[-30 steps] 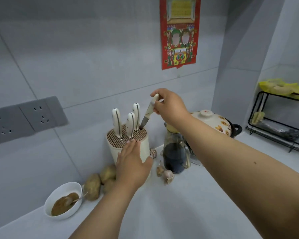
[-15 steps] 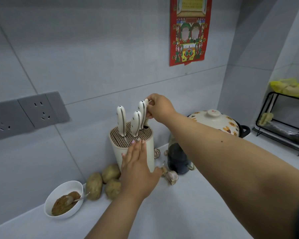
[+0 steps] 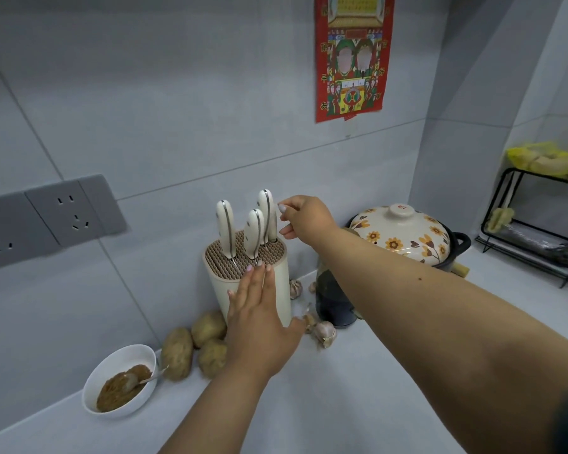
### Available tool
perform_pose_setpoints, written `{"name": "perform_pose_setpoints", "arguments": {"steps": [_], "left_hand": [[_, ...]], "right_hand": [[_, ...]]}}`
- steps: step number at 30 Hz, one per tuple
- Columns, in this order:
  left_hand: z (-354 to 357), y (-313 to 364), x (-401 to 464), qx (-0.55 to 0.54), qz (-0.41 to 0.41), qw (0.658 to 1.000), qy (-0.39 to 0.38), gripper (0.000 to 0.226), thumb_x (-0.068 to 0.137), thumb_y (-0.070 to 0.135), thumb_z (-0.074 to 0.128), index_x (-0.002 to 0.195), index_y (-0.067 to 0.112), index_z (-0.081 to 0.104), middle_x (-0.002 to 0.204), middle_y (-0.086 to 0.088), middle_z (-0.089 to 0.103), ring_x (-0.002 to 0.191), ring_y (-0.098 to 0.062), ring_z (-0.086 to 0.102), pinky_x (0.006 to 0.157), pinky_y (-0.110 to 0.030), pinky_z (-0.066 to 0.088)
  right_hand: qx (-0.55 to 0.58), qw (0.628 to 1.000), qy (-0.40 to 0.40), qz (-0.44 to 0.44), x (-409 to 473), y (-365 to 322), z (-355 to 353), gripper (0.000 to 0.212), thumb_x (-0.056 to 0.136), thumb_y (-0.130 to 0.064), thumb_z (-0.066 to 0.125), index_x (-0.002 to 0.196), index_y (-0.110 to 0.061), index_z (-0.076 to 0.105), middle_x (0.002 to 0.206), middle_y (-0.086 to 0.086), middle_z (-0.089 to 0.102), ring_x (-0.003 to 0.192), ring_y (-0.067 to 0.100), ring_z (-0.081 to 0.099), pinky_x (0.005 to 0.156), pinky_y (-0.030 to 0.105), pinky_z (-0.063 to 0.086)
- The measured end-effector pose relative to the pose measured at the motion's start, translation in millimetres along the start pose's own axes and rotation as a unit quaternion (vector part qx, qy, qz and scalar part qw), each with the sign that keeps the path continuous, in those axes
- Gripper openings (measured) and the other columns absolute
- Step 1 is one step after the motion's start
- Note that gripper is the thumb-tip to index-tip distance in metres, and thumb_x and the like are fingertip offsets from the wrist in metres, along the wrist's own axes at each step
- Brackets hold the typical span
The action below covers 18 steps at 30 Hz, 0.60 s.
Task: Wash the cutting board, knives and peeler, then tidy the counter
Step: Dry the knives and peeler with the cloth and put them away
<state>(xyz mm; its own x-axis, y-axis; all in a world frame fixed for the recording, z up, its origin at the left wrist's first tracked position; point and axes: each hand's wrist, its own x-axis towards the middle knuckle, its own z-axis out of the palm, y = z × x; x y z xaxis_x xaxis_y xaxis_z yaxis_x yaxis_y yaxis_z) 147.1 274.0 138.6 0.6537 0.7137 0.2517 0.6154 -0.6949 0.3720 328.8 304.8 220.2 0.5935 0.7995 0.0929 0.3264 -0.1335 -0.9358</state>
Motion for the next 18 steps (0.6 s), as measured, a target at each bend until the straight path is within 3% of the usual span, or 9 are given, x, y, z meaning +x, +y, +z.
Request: {"name": "perform_pose_setpoints", "arguments": {"steps": [3, 9, 13, 15, 18], "left_hand": [[-2.5, 2.2, -0.1, 0.003, -0.007, 1.000, -0.009, 0.092, 0.089, 0.051, 0.050, 0.154, 0.021, -0.008, 0.161, 0.007, -0.015, 0.146, -0.010, -0.021, 0.121, -0.038, -0.006], [-11.0, 10.8, 4.9, -0.030, -0.035, 0.998, -0.037, 0.089, 0.088, 0.047, 0.052, 0.155, 0.016, 0.002, 0.163, 0.004, -0.005, 0.148, -0.012, -0.012, 0.120, -0.029, -0.001], [-19.2, 37.2, 2.1, -0.088, -0.076, 0.993, 0.010, 0.073, 0.091, 0.040, 0.056, 0.151, 0.011, 0.027, 0.159, -0.004, 0.022, 0.147, -0.018, 0.012, 0.118, -0.029, 0.012], [-18.4, 62.3, -6.9, -0.116, -0.058, 0.991, 0.035, 0.058, 0.088, 0.031, 0.061, 0.140, 0.012, 0.045, 0.144, -0.004, 0.044, 0.135, -0.020, 0.036, 0.110, -0.028, 0.027], [-13.2, 105.5, -19.3, -0.219, -0.045, 0.974, -0.044, 0.036, 0.086, 0.019, 0.060, 0.123, 0.018, 0.057, 0.111, 0.002, 0.061, 0.100, -0.014, 0.058, 0.085, -0.025, 0.046]], "right_hand": [[0.017, 1.000, 0.006, 0.007, -10.1, -1.3, -10.1, 0.024, 0.100, -0.021, 0.049, 0.116, -0.007, 0.060, 0.099, 0.009, 0.063, 0.062, 0.015, 0.064, 0.076, 0.032, 0.058], [0.069, 0.997, 0.033, -0.009, -51.3, -8.9, -43.3, 0.023, 0.099, -0.023, 0.051, 0.108, -0.006, 0.064, 0.085, 0.002, 0.063, 0.060, 0.015, 0.063, 0.069, 0.030, 0.057], [0.105, 0.993, 0.048, -0.011, -87.9, -9.2, -67.9, 0.024, 0.099, -0.028, 0.052, 0.092, -0.009, 0.065, 0.080, 0.004, 0.064, 0.061, 0.019, 0.062, 0.064, 0.032, 0.055], [0.130, 0.990, 0.058, -0.003, -106.7, -6.5, -81.3, 0.024, 0.099, -0.026, 0.052, 0.086, -0.010, 0.064, 0.076, 0.005, 0.062, 0.057, 0.017, 0.060, 0.057, 0.028, 0.051], [0.142, 0.987, 0.074, 0.012, -134.4, 1.3, -104.3, 0.026, 0.099, -0.025, 0.049, 0.083, -0.010, 0.063, 0.071, 0.005, 0.061, 0.050, 0.013, 0.057, 0.051, 0.024, 0.049]]}}
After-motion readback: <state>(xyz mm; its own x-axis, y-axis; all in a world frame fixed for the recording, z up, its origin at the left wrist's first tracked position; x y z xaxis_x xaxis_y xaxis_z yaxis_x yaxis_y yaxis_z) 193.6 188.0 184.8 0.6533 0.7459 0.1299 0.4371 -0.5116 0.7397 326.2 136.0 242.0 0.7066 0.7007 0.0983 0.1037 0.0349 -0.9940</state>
